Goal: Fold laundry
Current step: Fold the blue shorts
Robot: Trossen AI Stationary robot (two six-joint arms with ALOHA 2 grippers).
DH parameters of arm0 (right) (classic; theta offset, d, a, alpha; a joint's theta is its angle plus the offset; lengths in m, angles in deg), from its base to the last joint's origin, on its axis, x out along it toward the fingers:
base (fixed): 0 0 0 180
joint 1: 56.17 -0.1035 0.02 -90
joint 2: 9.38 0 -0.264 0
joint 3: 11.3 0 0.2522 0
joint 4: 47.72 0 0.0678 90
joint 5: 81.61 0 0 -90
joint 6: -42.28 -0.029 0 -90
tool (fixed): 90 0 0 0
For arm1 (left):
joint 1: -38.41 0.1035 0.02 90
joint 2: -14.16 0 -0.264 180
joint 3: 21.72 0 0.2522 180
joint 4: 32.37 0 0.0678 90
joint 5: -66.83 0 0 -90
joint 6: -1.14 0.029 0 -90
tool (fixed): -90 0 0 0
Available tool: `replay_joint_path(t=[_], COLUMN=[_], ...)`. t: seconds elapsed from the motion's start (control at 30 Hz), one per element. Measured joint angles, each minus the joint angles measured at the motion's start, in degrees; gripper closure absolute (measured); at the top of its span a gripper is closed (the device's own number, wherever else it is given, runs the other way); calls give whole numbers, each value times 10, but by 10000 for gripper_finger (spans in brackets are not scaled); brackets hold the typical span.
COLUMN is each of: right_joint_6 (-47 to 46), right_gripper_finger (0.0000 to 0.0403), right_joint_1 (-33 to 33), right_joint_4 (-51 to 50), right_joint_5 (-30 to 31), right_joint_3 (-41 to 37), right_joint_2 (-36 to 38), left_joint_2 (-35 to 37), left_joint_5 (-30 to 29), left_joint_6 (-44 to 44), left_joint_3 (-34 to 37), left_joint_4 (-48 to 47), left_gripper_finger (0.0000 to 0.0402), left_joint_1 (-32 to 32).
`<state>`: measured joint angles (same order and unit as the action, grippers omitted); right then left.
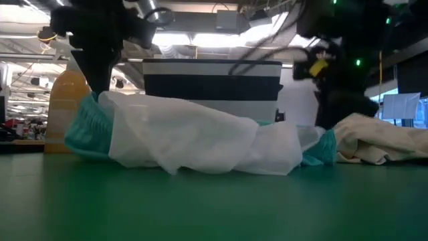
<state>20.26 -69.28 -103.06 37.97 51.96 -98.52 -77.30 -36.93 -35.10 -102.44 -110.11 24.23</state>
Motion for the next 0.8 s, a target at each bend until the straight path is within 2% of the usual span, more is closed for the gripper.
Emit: replay_joint_path(t=[0.27, 0.47, 0.63, 0.8], right_joint_6=[-1, -5, 42, 145], right_gripper_finger=[376, 349, 331, 319], right_joint_1=[-9, -42, -58, -55], right_joint_4=[-11, -10, 102, 268], right_joint_5=[-11, -5, -5, -50], right_joint_3=[-20, -20, -20, -20], right_joint_2=[27, 81, 107, 81], left_joint_2=[21, 88, 144, 155], left_joint_5=[13, -6, -8, -22], left_joint_6=[31, 1, -36, -41], left_joint_3=[41, 115, 193, 210], left_joint_4=[89, 170, 264, 283], left_gripper_finger=[401, 401, 401, 401], left_joint_1=[7, -8, -13, -13])
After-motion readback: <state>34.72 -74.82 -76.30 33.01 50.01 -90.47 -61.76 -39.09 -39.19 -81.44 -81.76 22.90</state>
